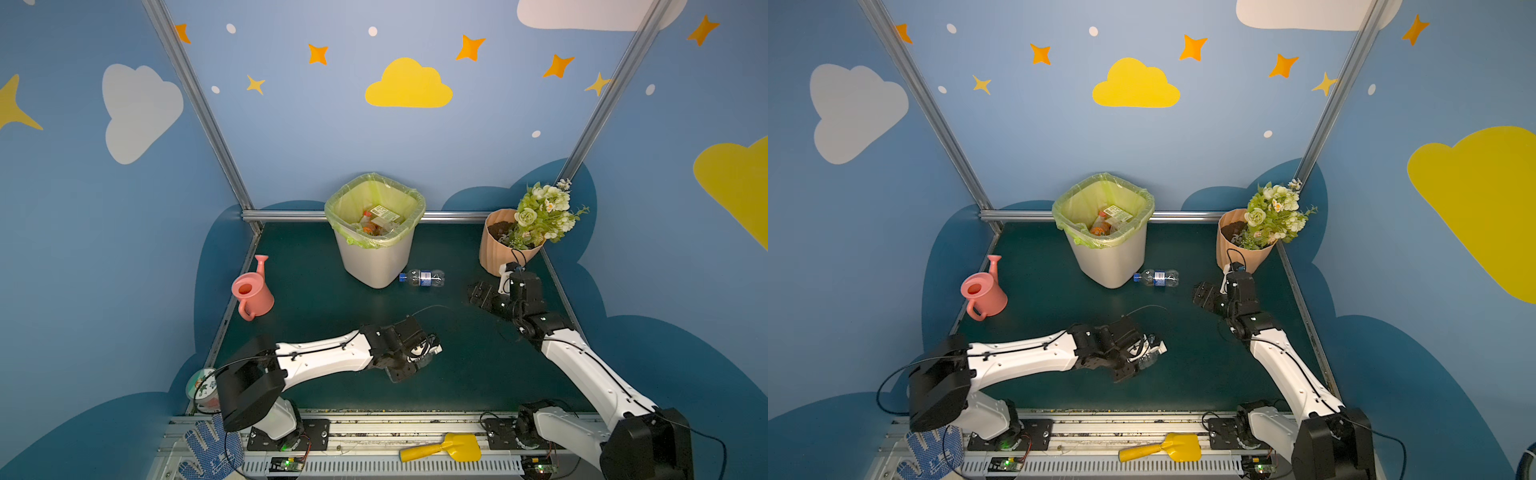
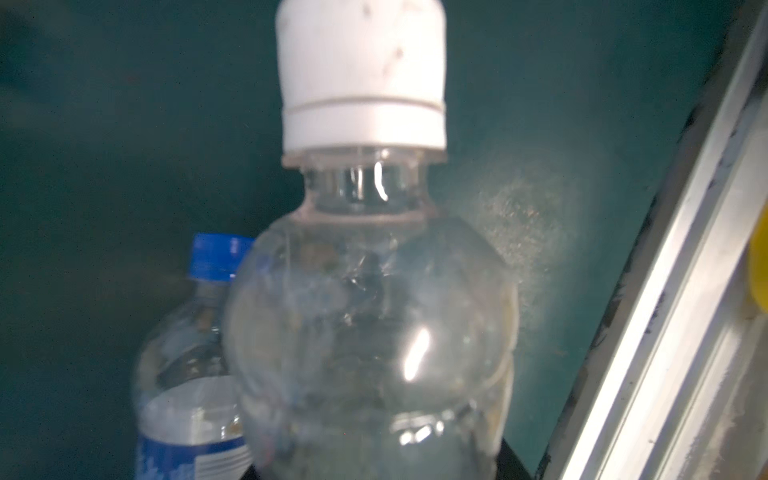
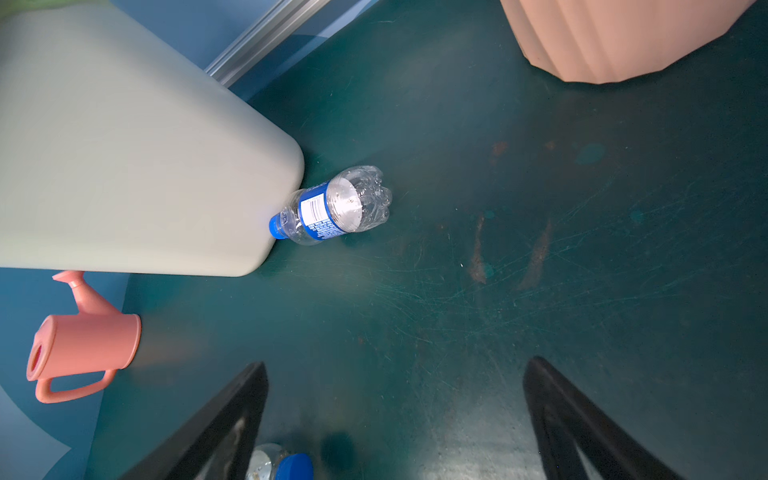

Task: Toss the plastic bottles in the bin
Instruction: 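Lift the white-capped bottle over the bin and open the left gripper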

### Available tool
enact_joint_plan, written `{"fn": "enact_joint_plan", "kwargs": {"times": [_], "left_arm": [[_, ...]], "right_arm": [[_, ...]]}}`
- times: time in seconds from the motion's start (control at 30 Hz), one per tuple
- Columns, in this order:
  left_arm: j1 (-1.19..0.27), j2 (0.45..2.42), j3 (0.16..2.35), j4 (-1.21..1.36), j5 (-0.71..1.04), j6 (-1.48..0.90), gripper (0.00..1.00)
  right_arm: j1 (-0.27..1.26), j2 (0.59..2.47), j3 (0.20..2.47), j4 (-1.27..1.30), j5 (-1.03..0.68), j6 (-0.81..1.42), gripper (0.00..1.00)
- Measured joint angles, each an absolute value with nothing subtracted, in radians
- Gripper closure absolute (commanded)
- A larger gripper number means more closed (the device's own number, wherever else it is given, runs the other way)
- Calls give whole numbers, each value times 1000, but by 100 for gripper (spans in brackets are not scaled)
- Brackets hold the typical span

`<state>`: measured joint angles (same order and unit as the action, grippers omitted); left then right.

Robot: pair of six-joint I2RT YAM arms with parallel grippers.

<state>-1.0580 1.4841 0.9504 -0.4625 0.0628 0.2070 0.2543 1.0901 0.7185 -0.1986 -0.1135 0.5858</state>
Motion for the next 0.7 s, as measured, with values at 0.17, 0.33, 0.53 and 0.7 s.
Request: {"fn": "enact_joint_plan", "kwargs": {"times": [0.17, 0.33, 0.53, 0.7], "left_arm": [[-1030, 1197, 931, -354, -13, 175, 56], [-1015, 928, 938, -128, -160, 231, 58], [-953, 909, 1041, 144, -294, 369, 60], [-782, 1057, 1188, 271, -276, 348, 59]], "right_arm": [[250, 1078, 716, -199, -113, 588, 6], [250, 1078, 706, -192, -128, 595, 6], [250, 1080, 706, -175, -168, 597, 6], [250, 1074, 706, -178, -179, 595, 6]]}}
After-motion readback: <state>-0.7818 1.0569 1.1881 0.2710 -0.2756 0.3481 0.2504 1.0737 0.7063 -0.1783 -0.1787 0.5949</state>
